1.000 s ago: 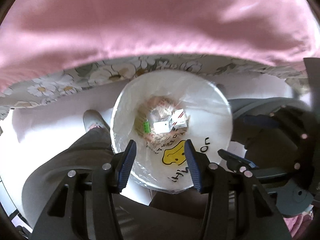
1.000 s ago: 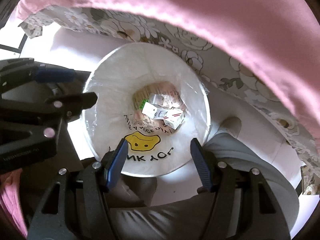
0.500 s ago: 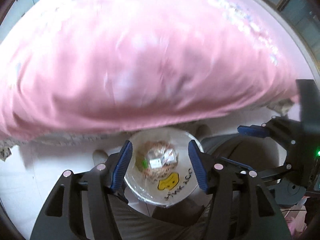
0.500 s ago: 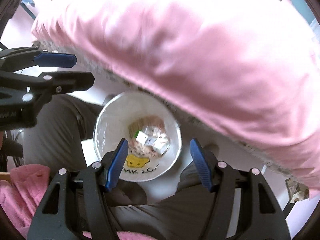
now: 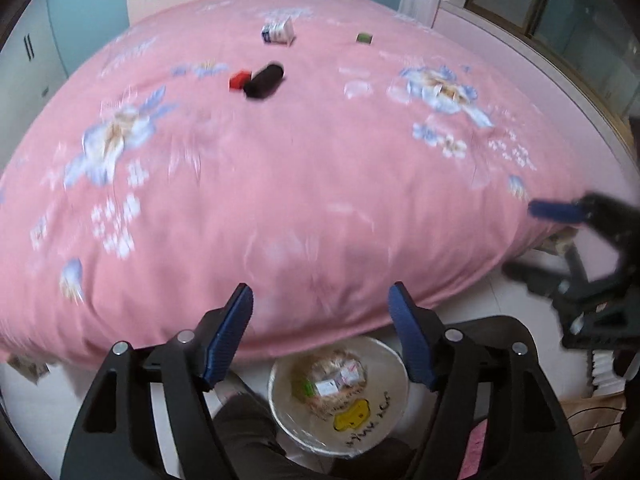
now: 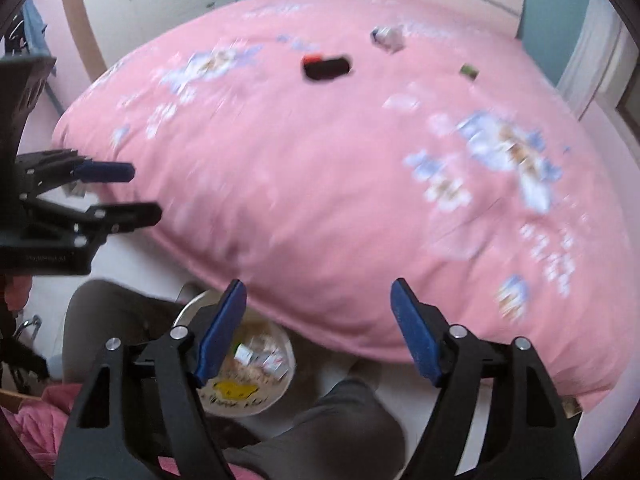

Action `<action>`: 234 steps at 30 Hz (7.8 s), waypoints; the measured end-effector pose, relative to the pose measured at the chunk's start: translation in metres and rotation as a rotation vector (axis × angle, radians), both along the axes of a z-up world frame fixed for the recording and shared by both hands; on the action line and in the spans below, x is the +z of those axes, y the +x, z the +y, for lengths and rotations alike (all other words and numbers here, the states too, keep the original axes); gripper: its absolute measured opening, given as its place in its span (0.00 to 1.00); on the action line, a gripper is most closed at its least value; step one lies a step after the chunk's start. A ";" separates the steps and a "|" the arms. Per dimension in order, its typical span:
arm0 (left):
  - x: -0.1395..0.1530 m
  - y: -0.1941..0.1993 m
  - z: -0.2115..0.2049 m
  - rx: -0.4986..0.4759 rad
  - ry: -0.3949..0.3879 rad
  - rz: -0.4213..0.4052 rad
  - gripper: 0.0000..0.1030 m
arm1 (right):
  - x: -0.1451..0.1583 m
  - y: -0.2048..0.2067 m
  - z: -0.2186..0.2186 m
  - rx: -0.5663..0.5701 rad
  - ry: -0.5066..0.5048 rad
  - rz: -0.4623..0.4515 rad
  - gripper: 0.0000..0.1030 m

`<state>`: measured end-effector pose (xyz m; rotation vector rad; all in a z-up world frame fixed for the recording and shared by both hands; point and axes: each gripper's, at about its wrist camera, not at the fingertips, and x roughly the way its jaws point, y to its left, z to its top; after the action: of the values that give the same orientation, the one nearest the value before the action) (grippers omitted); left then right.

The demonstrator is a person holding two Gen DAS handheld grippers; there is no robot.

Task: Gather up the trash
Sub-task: 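Move both open tools back over the bed toward the remaining items, then grasp the black cylinder with the left tool while the right tool grasps the green cube, then carry the black cylinder in the left tool while the right tool carries the green cube to the bowl, then open both tools dropping the black cylinder and green cube into the bowl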

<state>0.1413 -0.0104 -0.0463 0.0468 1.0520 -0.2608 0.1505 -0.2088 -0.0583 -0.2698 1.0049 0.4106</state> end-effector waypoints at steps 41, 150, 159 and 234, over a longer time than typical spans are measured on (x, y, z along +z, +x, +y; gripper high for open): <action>-0.062 0.323 -0.025 -0.051 0.192 -0.006 0.71 | 0.008 0.461 -0.083 0.013 -0.088 -0.180 0.75; 0.131 -0.021 0.033 0.071 0.173 -0.258 0.31 | 0.172 0.034 0.062 0.102 0.022 -0.195 0.37; 0.074 -0.025 0.031 0.045 0.178 -0.143 0.31 | 0.107 0.030 0.067 0.117 -0.009 -0.086 0.37; -0.331 -0.046 0.017 0.098 -0.067 0.779 0.32 | -0.327 -0.059 0.099 0.151 -0.158 0.744 0.37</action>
<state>0.0958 0.0068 -0.3773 -0.1809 1.8124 -0.2270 0.0911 -0.1096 -0.3857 -0.3449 1.7575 0.5882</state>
